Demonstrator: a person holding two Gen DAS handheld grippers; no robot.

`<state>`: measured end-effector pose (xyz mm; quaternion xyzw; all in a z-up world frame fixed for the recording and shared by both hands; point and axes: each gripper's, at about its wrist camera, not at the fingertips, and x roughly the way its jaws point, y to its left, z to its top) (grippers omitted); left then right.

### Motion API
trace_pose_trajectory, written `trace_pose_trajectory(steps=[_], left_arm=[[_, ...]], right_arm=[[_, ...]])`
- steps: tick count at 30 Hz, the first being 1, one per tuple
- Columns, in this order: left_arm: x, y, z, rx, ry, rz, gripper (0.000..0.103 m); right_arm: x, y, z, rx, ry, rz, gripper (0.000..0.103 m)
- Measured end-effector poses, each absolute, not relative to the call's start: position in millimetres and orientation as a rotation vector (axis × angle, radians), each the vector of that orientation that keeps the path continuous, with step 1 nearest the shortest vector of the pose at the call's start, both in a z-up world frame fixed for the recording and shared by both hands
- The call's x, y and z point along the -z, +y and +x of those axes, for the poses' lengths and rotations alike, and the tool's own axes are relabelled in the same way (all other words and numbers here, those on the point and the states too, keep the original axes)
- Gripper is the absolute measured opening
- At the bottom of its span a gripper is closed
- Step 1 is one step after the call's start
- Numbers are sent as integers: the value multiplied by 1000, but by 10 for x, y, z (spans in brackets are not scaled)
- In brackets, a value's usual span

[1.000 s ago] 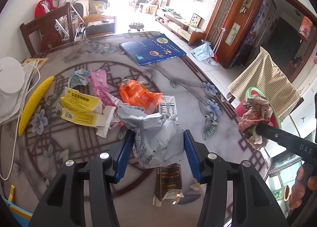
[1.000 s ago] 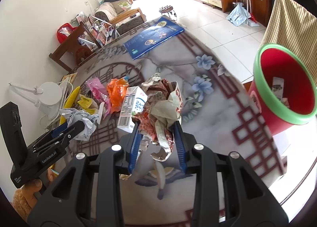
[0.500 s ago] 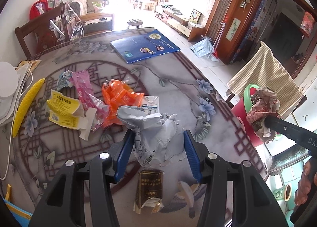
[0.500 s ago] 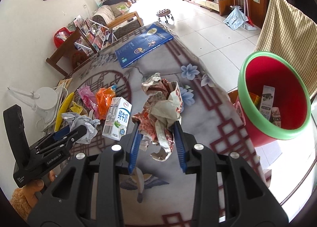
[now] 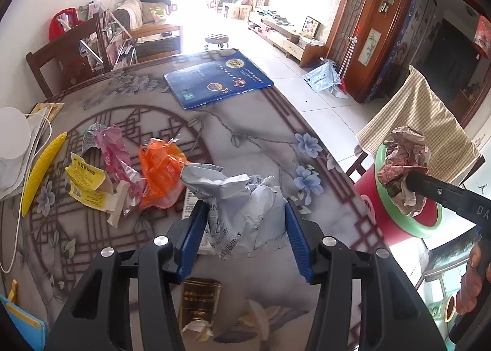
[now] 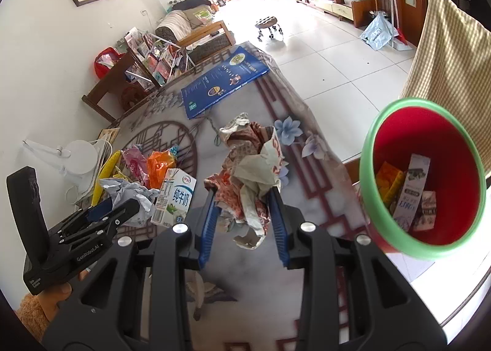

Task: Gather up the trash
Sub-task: 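Carry the crumpled paper and foil wrapper over the red bin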

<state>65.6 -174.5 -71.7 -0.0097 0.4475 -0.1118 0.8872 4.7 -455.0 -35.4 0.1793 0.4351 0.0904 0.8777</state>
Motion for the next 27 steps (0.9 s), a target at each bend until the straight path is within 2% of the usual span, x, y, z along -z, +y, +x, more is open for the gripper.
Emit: trace_pose_trajectory(steps=[16,25,27], left_arm=[[631,-2545,715,287,921,30,49],[644,-3004,740,339,924,51,50],[641,-3093,756,347,923,56,50]], right_arm=[[350,-5390,-35,-123,872,434,33],[566,-6038,-91,2,899,474,33],[615,-6151,-91,26,904,484,36]])
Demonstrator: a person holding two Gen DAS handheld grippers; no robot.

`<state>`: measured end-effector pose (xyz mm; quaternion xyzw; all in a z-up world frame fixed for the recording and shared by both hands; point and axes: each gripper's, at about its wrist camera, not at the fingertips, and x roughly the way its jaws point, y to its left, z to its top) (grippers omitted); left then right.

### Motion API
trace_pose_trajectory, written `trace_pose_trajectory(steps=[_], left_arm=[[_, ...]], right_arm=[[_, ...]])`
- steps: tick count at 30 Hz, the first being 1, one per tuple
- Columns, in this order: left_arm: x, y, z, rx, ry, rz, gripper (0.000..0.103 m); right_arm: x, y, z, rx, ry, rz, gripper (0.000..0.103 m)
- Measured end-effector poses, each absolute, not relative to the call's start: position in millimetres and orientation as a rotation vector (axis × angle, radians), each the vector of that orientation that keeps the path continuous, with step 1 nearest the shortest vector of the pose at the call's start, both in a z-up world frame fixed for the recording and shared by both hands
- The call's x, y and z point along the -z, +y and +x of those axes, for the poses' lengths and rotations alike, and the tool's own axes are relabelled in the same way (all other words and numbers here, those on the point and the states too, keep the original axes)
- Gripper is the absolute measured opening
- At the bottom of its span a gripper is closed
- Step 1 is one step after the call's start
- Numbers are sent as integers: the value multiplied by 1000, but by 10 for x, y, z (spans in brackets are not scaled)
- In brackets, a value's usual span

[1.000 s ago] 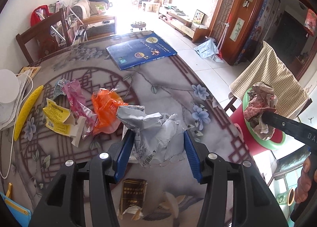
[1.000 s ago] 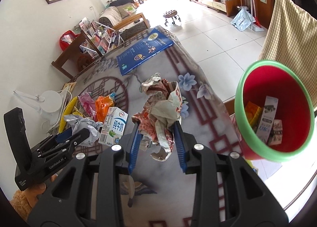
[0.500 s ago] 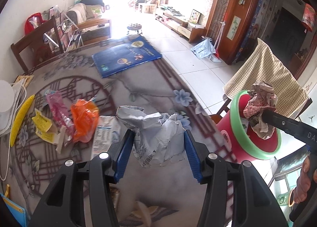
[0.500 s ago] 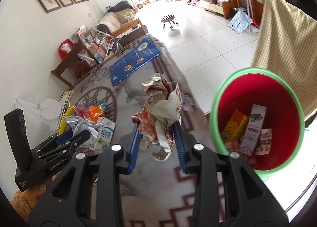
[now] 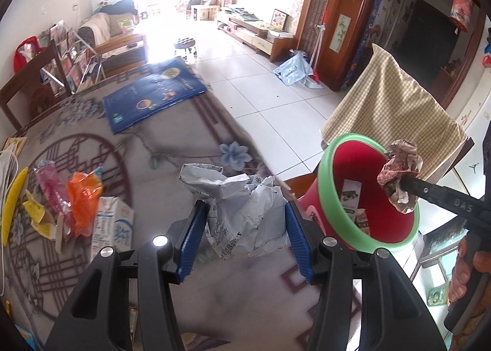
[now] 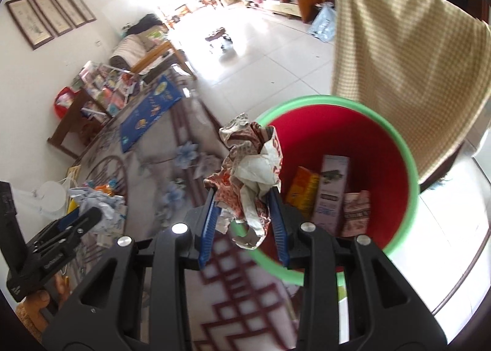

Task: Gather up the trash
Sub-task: 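Carry the crumpled paper and foil wrapper over the red bin, then open both tools to drop the paper and wrapper into the bin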

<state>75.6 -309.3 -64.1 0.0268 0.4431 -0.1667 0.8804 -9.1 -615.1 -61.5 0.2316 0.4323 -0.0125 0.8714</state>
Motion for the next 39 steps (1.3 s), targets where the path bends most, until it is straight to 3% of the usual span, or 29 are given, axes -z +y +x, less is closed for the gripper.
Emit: trace_pose_trajectory(steps=[7,13,21,27,32,39], left_arm=[[608,-3511,841,430,909,76,50],[653,-3971,911,549,927,90,50],[762,-4614,959,687,953,133,51],[747,-4979,950,759,944,160,62],[671,-5020,922,787,922,149,68],[573,-4717,895,750,915,88,69]], right_arm=[[707,-6511,-138,116,894,538,60],[693,-6762,-261,183,863,555,66],[742,-7087,-508,284,851,598,67],[750,-7208,-697,337,845,621,67],[732,-7213,-784,362,842,620,68],[701,-7098,-758,331,843,598,68]])
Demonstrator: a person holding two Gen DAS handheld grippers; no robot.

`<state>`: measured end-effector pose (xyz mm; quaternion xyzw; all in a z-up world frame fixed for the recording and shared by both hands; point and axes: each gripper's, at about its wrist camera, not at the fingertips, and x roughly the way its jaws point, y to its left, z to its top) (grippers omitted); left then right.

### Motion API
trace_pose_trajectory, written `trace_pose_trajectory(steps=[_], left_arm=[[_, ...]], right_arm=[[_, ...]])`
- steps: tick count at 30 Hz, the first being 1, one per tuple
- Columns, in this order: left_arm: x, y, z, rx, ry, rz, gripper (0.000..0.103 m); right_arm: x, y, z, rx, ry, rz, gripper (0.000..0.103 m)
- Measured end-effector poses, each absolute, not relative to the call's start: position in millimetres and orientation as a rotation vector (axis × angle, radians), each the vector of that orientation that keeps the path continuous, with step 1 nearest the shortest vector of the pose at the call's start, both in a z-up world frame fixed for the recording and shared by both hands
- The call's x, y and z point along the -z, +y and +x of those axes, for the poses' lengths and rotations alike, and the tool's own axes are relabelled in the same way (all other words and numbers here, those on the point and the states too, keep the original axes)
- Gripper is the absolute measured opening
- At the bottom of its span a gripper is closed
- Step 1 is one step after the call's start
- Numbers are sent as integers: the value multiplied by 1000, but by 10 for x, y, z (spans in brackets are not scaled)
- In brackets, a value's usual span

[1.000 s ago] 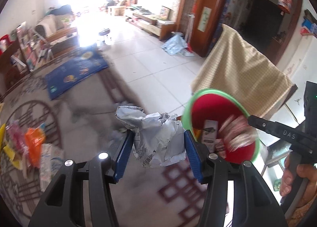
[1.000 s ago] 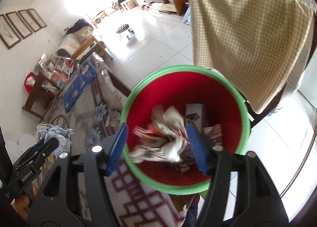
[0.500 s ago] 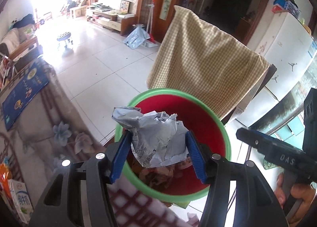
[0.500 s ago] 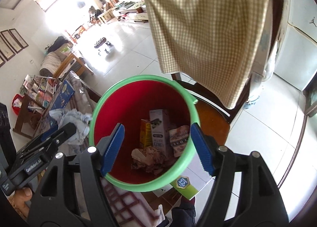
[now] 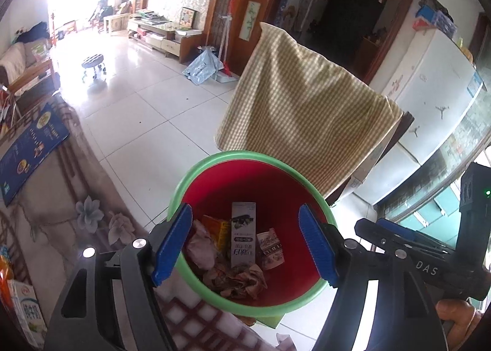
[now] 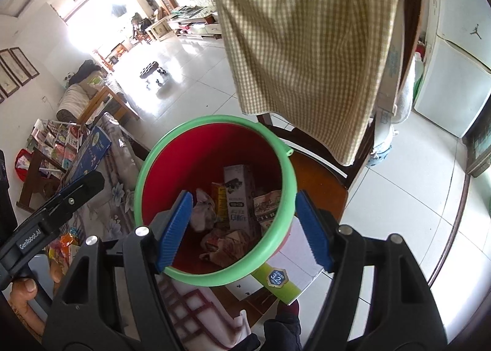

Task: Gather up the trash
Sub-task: 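Open both tools to drop the paper and wrapper into the bin, then return both tools to the table above the remaining trash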

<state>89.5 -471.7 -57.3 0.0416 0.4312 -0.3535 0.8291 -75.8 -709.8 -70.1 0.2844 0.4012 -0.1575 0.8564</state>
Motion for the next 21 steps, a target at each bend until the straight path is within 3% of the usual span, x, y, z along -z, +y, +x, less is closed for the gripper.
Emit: trace_pose_trajectory(steps=[9,21], left_arm=[[508,-3953,805,616,891,16,69],[724,-2357,804,338,933,-130,70]], right_arm=[[619,-6659,-519,235,859,526,70],[625,-5569,-135,72,935,414,70]])
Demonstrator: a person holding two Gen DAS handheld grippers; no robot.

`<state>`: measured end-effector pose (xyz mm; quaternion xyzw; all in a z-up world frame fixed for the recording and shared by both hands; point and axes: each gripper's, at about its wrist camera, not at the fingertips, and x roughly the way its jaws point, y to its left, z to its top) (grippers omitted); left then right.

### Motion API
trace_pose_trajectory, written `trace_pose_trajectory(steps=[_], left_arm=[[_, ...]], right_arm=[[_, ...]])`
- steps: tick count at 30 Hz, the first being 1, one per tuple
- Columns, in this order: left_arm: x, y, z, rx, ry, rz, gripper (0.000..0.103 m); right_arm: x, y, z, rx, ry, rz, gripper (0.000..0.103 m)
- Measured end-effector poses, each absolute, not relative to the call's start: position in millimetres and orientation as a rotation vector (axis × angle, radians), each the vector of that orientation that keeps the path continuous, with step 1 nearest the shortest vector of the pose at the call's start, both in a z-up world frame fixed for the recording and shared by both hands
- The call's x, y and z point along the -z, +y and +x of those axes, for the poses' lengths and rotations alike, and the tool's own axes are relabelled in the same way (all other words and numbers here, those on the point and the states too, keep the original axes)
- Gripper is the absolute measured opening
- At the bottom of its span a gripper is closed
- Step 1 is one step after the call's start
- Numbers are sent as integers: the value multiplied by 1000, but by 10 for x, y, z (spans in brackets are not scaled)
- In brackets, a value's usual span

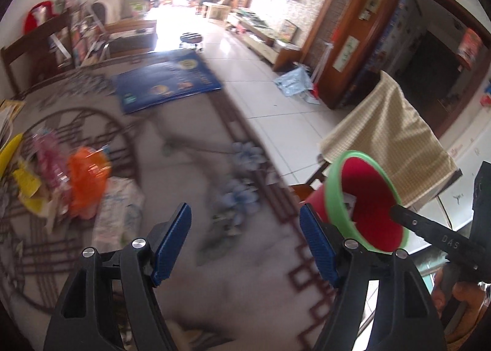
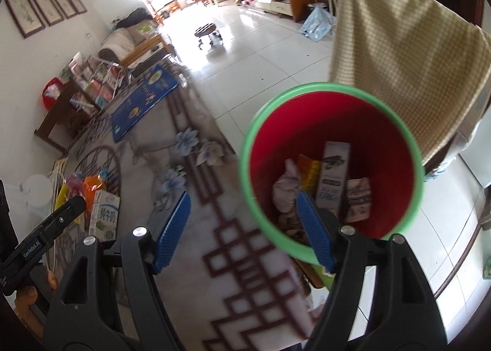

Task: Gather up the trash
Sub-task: 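Return both tools to the table above the remaining trash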

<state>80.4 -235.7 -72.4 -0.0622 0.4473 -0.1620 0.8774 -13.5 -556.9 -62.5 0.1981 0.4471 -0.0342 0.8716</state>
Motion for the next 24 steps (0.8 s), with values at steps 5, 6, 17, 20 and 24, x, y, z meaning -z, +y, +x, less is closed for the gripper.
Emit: trace_pose_trajectory(steps=[5,6,17,20,24], left_arm=[[865,-1707,789,263,953,-209,70],[887,-1603,785,255,956,-216,70],[1159,-341,735,163,1004,-260,70],[1198,-84,708,138,1005,-275,70],[1252,184,712,112,1010,-303,70]], right_arm=[[638,-5017,-46,39,964,360,73],[634,-4935,-47,36,969,354,73],[708,-3775,13,-52,1029,306,75],[846,-3411,46,-111,1087,309,77],[1128,-2920,26,-206,1195,311,77]])
